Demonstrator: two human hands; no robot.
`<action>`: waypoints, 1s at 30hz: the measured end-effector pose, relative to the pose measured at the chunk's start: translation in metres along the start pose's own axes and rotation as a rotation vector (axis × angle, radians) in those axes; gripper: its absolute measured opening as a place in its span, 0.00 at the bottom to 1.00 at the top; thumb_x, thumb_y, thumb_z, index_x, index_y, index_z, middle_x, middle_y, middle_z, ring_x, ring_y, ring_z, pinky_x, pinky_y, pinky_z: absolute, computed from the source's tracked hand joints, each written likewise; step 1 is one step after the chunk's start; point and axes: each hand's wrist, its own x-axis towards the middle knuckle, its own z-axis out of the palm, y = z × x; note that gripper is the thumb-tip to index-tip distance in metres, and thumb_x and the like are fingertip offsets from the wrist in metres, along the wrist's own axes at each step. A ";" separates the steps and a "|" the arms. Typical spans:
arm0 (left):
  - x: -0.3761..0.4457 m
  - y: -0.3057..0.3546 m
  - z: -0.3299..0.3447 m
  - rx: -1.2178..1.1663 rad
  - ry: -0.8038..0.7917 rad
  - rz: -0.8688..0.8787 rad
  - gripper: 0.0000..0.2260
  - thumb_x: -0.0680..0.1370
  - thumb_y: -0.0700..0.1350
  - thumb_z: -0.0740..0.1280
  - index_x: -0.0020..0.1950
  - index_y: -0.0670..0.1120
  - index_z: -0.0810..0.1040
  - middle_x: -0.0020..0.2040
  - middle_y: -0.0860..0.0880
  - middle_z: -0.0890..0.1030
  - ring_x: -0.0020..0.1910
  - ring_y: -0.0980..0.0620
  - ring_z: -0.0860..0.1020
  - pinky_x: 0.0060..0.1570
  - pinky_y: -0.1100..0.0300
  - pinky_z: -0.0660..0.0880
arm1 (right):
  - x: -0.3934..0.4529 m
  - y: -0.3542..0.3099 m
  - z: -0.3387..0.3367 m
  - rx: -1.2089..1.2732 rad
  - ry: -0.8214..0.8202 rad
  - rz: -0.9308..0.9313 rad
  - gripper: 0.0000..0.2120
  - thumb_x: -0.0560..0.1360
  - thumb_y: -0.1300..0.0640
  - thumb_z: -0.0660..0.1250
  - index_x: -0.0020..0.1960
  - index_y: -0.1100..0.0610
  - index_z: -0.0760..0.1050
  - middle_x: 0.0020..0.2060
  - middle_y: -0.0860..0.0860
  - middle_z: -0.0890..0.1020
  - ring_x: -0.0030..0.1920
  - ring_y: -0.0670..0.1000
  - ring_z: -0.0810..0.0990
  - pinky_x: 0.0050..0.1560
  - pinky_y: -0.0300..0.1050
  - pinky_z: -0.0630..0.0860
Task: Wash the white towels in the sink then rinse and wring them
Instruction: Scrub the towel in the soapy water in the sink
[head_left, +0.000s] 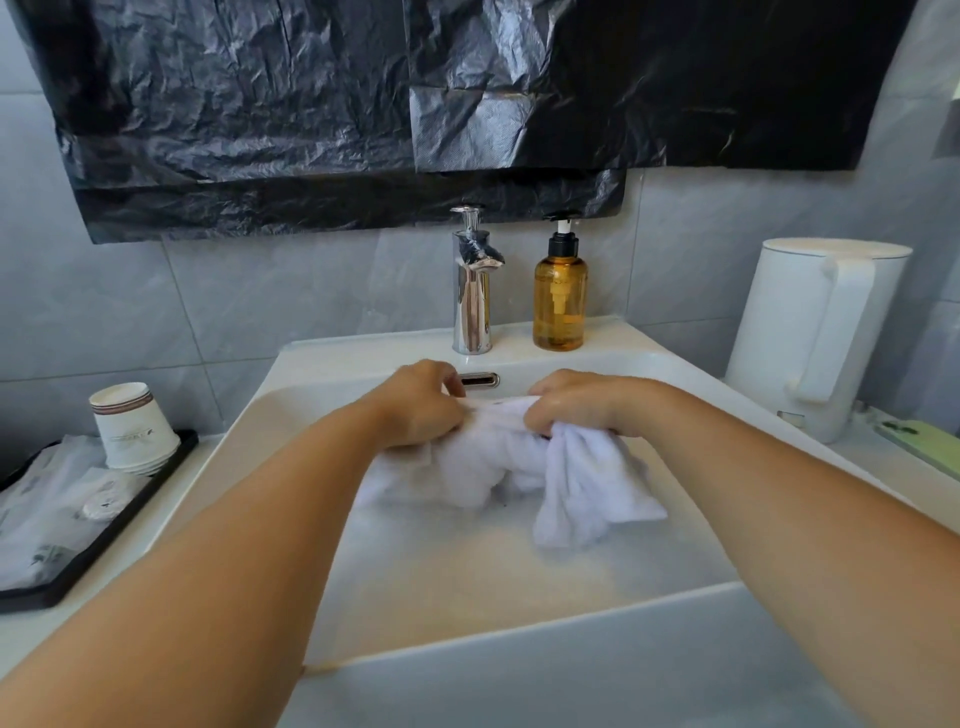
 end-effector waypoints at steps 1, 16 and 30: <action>0.001 -0.003 -0.002 -0.049 0.006 -0.022 0.08 0.75 0.39 0.64 0.52 0.49 0.76 0.46 0.49 0.77 0.50 0.48 0.75 0.48 0.59 0.70 | -0.002 0.003 -0.003 0.084 -0.038 0.047 0.11 0.60 0.53 0.69 0.39 0.56 0.73 0.35 0.53 0.74 0.36 0.53 0.72 0.37 0.45 0.66; -0.017 -0.020 0.072 0.596 0.134 0.159 0.14 0.83 0.52 0.46 0.55 0.47 0.67 0.57 0.45 0.76 0.56 0.44 0.72 0.54 0.49 0.67 | 0.010 0.021 0.066 -0.479 0.367 -0.315 0.09 0.82 0.49 0.51 0.48 0.53 0.63 0.43 0.51 0.69 0.44 0.53 0.69 0.42 0.47 0.65; 0.005 -0.017 0.055 0.435 0.050 0.024 0.16 0.82 0.57 0.51 0.54 0.47 0.71 0.59 0.44 0.77 0.61 0.42 0.73 0.57 0.50 0.70 | 0.017 0.006 0.047 -0.578 0.338 -0.259 0.18 0.81 0.43 0.52 0.57 0.56 0.68 0.56 0.57 0.75 0.53 0.58 0.75 0.48 0.50 0.71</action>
